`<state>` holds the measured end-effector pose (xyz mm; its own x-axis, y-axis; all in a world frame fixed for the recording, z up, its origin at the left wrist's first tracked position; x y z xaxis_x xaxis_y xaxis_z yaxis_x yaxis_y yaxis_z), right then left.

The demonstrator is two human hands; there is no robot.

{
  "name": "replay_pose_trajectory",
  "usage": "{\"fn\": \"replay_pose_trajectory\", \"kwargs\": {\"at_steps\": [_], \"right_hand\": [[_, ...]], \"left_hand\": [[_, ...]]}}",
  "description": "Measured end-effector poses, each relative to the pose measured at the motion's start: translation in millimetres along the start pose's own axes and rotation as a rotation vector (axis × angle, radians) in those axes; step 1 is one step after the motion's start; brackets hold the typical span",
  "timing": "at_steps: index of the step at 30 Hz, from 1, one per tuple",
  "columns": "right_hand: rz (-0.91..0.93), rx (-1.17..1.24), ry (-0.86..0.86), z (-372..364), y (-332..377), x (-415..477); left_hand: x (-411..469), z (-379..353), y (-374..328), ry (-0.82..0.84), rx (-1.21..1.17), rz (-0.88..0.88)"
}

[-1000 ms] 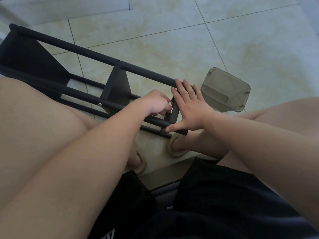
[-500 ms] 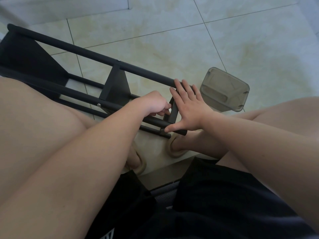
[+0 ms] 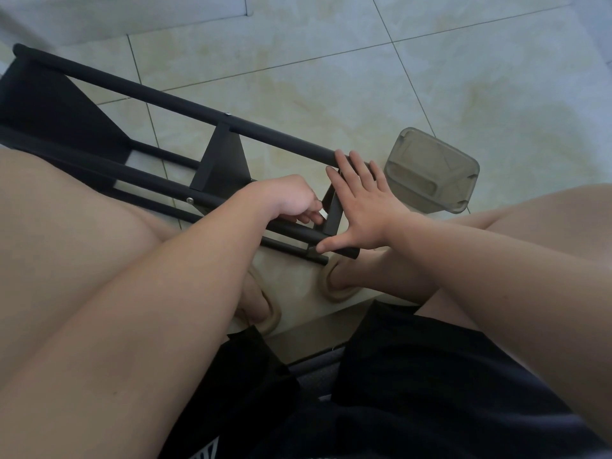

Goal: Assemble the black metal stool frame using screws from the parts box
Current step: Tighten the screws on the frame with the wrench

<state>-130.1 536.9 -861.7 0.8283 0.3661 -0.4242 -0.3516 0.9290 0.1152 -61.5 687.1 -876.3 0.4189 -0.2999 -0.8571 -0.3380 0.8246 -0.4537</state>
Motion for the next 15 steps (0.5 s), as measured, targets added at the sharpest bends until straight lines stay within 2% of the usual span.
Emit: {"fn": "replay_pose_trajectory", "kwargs": {"at_steps": [8,15], "right_hand": [[0.0,-0.001,-0.005,-1.8,-1.1,0.7],[-0.003,-0.001,-0.005,-2.4,-1.4,1.3]], "left_hand": [[1.5,2.2,3.4,0.026,0.076,-0.05],[-0.7,4.7,4.1,0.032,0.244,-0.077]]}}
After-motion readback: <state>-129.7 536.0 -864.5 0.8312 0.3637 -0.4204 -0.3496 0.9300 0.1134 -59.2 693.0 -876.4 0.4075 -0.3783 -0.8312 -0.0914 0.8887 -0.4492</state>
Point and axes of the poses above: each hand's wrist, its own x-axis towards the middle knuckle, its own z-axis out of the back of the hand, y = z × x, the point moved 2 cm from there along x, towards the middle knuckle, and after that the axes turned 9 degrees about z, right-handed, at the moved point
